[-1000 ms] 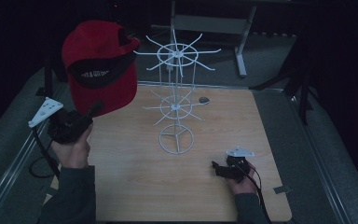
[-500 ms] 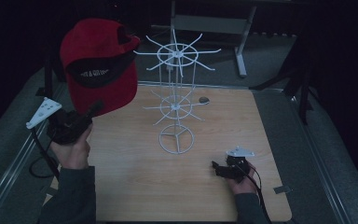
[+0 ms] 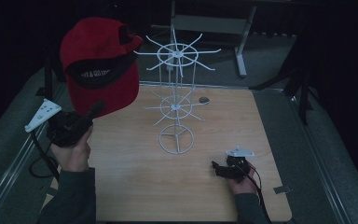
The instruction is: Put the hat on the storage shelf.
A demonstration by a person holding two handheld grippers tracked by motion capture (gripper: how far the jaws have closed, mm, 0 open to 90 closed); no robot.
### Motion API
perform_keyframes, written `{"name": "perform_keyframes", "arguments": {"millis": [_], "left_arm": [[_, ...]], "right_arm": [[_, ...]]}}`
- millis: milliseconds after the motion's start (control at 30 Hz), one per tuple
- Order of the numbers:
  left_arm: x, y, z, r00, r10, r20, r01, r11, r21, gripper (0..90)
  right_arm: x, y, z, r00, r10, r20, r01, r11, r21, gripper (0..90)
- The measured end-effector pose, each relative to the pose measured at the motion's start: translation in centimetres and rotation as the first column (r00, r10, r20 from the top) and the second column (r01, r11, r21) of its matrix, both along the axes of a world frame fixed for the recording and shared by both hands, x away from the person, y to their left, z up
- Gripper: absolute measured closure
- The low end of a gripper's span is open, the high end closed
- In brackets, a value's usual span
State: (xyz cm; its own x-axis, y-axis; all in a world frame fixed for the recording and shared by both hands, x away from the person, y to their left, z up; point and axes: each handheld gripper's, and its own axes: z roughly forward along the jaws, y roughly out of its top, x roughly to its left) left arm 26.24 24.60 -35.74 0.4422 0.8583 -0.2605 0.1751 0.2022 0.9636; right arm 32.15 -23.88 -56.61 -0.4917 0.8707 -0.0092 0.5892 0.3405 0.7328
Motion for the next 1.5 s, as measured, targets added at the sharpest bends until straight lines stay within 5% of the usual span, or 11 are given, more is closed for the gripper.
{"name": "perform_keyframes", "arguments": {"millis": [567, 800, 1233, 1500], "left_arm": [[-0.8, -0.8, -1.7, 0.9999, -0.011, -0.004, 0.011, 0.9999, 0.004, 85.1], [-1.2, -1.1, -4.0, 0.9997, -0.021, -0.008, 0.021, 0.9998, 0.001, 85.0], [-0.9, -2.3, -9.1, 0.994, -0.032, -0.104, 0.037, 0.9982, 0.047, 84.3], [-0.7, -1.8, -9.4, 0.9937, -0.02, -0.11, 0.024, 0.9992, 0.033, 75.1]], "right_arm": [[0.0, 0.0, 0.0, 1.0, 0.001, 0.001, -0.001, 1.0, -0.001, 22.3], [0.0, 0.0, 0.0, 1.0, 0.0, 0.002, 0.0, 1.0, 0.0, 22.3], [0.0, 0.0, 0.0, 1.0, 0.0, 0.004, 0.0, 1.0, 0.0, 22.3], [0.0, 0.0, 0.0, 1.0, 0.001, 0.002, -0.001, 1.0, 0.0, 22.3]]}}
